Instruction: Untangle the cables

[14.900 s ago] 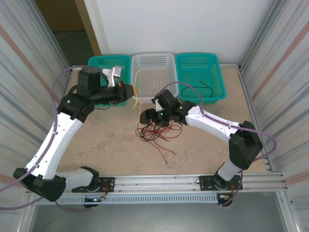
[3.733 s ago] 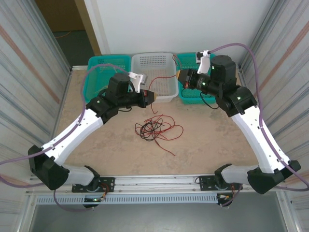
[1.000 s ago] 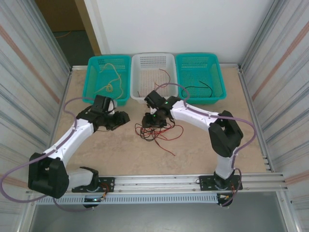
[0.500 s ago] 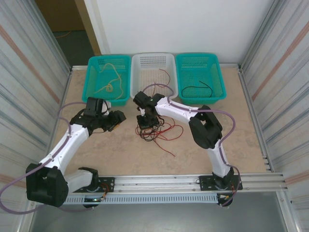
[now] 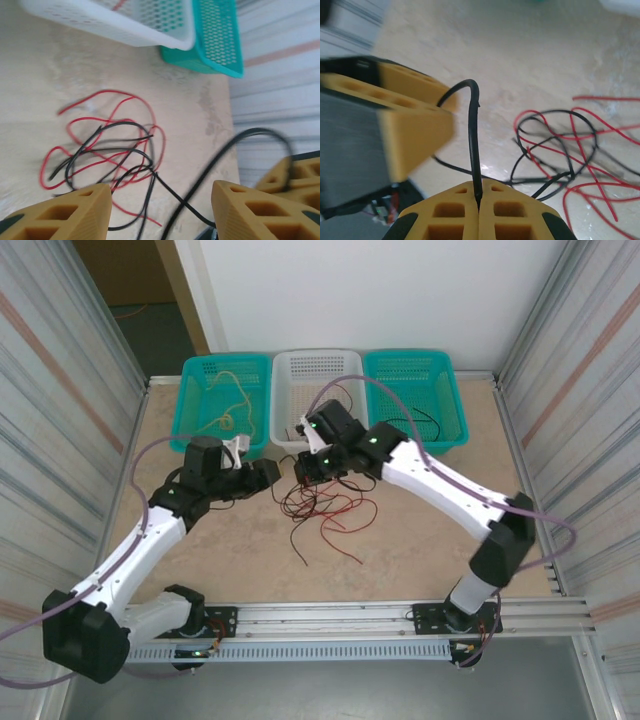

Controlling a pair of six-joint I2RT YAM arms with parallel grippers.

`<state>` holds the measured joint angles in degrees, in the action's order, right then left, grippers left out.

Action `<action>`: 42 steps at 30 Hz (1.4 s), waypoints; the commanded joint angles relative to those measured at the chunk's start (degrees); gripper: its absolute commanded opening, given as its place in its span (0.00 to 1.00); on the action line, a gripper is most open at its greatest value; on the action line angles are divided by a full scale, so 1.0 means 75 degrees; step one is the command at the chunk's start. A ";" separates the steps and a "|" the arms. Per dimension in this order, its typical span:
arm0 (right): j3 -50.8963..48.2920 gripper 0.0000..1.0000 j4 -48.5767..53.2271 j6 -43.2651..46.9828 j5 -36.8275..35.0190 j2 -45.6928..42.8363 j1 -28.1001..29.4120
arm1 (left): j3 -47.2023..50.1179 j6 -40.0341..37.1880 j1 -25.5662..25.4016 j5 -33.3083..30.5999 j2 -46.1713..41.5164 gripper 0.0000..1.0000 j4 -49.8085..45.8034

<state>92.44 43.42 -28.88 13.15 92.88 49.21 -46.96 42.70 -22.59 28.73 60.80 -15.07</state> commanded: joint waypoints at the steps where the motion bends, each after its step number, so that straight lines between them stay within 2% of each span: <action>1: -0.0195 0.00 -0.0491 -0.0008 0.0132 -0.0605 -0.0146 | -0.0206 -0.0297 -0.0351 0.0059 -0.0043 0.56 0.0773; 3: -0.0200 0.00 -0.0702 -0.0111 0.0184 -0.0889 -0.0283 | -0.0312 -0.0319 -0.0453 -0.0017 0.0035 0.55 0.0825; 8: -0.0037 0.00 -0.0856 -0.0355 0.0344 -0.1324 -0.0739 | -0.0419 -0.0406 -0.0480 -0.0105 -0.0062 0.46 0.0933; 14: 0.0154 0.00 -0.0994 -0.0546 0.0529 -0.1697 -0.1078 | -0.0484 -0.0434 -0.0492 -0.0032 -0.0056 0.42 0.0996; 17: 0.0198 0.00 -0.1270 -0.0691 0.0624 -0.1900 -0.1179 | -0.0395 -0.0403 -0.0544 -0.0022 -0.0021 0.43 0.1114; 21: 0.0247 0.00 -0.1490 -0.0761 0.0684 -0.2084 -0.1279 | -0.0321 -0.0202 -0.0596 0.0090 0.0028 0.49 0.1391; 28: 0.0266 0.00 -0.1359 -0.0776 0.0812 -0.2022 -0.1426 | -0.0468 -0.0080 -0.0609 0.0330 -0.0438 0.50 0.2200; 32: 0.0248 0.00 -0.1362 -0.0767 0.0980 -0.1981 -0.1428 | -0.0728 -0.0016 -0.0754 0.0593 -0.0270 0.52 0.2589; 38: 0.0213 0.00 -0.1234 -0.0725 0.1166 -0.1918 -0.1416 | -0.1165 -0.0349 -0.0904 0.0304 0.0231 0.48 0.2309; 42: 0.0213 0.00 -0.1093 -0.0650 0.1223 -0.1915 -0.1369 | -0.1504 -0.0781 -0.0908 -0.0254 0.0371 0.40 0.1695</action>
<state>93.14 34.44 -34.04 20.80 78.61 38.83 -55.09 40.45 -29.28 29.56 63.11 0.08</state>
